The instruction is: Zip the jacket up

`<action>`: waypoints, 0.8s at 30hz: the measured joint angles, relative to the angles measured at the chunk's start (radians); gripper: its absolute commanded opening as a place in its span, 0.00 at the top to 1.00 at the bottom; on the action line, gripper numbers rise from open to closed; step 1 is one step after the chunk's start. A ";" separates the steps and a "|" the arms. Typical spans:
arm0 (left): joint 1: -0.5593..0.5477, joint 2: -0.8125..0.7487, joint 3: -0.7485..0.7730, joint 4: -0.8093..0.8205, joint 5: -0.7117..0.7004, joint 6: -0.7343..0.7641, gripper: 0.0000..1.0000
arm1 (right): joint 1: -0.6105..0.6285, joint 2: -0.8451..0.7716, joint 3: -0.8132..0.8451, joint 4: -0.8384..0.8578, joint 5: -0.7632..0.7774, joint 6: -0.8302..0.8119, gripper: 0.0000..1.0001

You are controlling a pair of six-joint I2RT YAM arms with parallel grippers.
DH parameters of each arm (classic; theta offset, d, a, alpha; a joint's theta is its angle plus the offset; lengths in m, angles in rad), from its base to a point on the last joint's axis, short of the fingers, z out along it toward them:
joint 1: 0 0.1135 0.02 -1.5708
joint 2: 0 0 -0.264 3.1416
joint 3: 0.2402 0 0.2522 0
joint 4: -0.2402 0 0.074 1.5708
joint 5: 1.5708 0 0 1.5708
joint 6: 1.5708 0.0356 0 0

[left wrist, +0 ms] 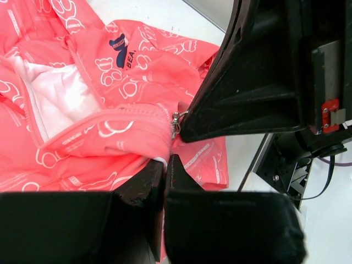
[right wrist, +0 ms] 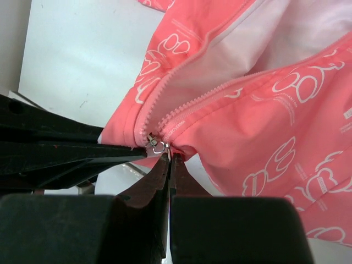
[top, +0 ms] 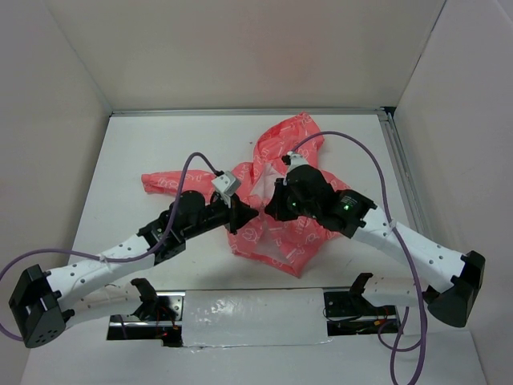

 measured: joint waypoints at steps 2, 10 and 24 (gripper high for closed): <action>0.001 0.000 -0.002 -0.004 0.006 0.000 1.00 | -0.001 -0.001 0.000 0.003 0.008 -0.003 1.00; 0.004 0.052 0.021 -0.020 0.022 -0.024 1.00 | -0.020 -0.013 0.001 0.006 0.038 -0.026 1.00; 0.001 0.050 0.049 -0.257 0.066 -0.185 0.37 | -0.064 0.090 0.047 -0.043 -0.045 -0.042 1.00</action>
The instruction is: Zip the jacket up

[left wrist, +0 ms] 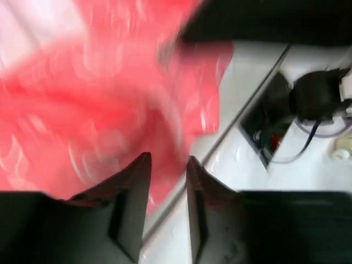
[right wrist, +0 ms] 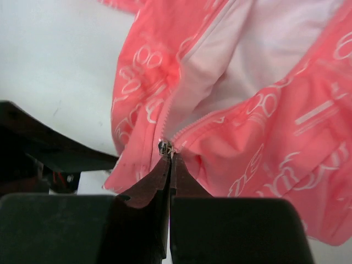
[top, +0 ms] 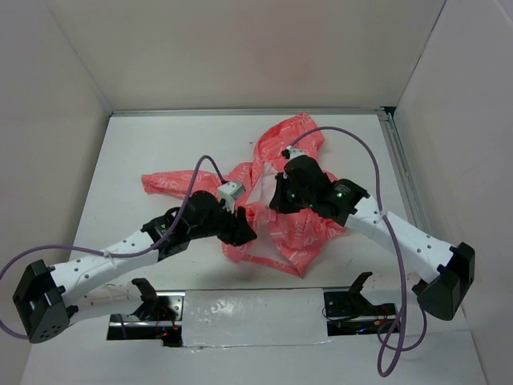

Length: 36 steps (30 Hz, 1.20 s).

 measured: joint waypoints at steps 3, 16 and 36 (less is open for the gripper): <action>-0.023 0.001 0.000 -0.147 -0.013 -0.015 0.11 | -0.026 -0.031 -0.020 0.013 0.030 -0.008 1.00; -0.148 0.102 0.153 -0.120 -0.443 0.211 0.01 | -0.029 -0.072 0.013 -0.047 -0.026 -0.023 1.00; -0.250 0.064 -0.015 0.348 -0.654 0.643 0.02 | -0.104 -0.020 0.068 -0.066 -0.140 -0.029 1.00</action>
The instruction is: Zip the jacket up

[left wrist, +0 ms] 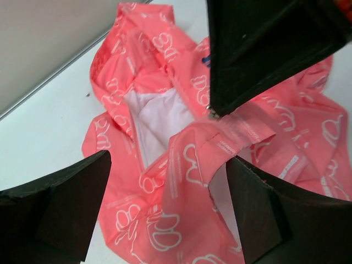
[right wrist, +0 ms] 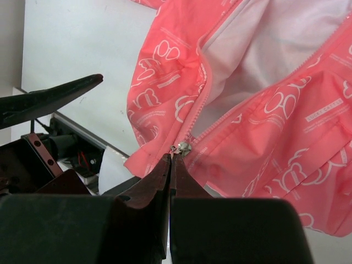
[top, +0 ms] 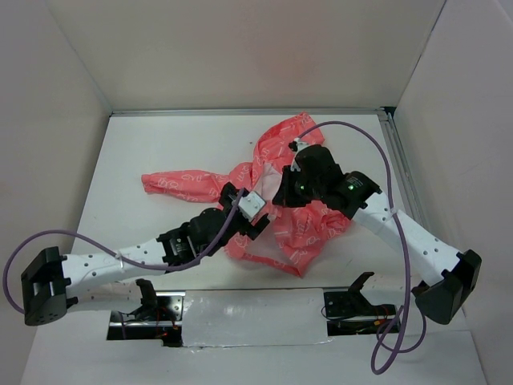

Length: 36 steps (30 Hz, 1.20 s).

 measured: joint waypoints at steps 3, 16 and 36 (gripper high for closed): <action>-0.001 -0.018 -0.023 0.056 0.056 0.037 0.01 | -0.007 0.000 0.000 0.000 -0.019 0.002 1.00; -0.005 0.031 -0.053 0.226 0.152 0.222 0.07 | -0.048 0.000 0.000 0.003 -0.127 0.003 1.00; -0.015 0.050 -0.087 0.264 0.161 0.319 0.35 | -0.121 0.013 0.000 0.005 -0.226 0.003 1.00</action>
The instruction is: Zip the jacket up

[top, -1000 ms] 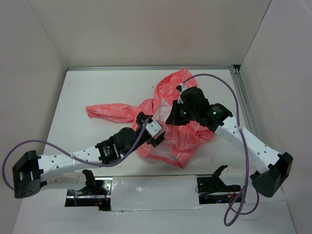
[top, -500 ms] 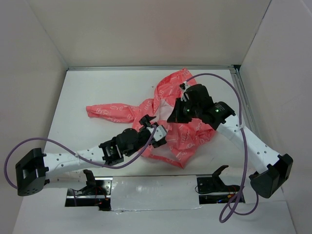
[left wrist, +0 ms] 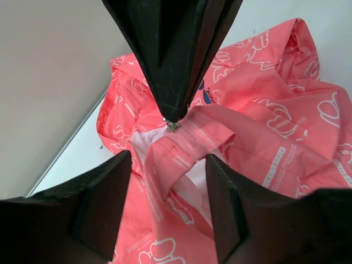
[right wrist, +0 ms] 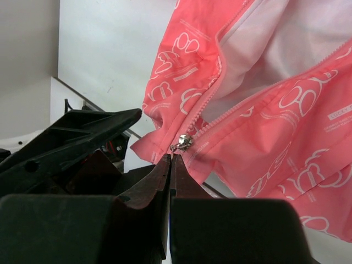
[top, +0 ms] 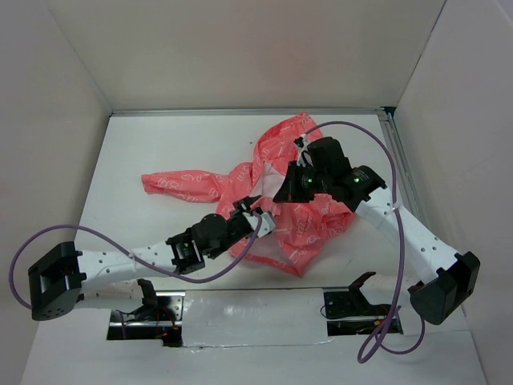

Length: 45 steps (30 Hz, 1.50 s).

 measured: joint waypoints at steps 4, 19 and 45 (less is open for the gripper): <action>0.000 0.005 -0.009 0.017 0.000 0.020 0.57 | -0.001 0.000 0.000 0.000 -0.004 0.000 1.00; -0.008 -0.052 -0.023 -0.002 0.078 0.022 1.00 | -0.003 0.018 0.008 0.005 -0.004 0.015 1.00; 0.013 -0.538 -0.215 -0.393 0.388 -0.512 1.00 | -0.309 0.973 0.865 -0.103 0.407 0.018 1.00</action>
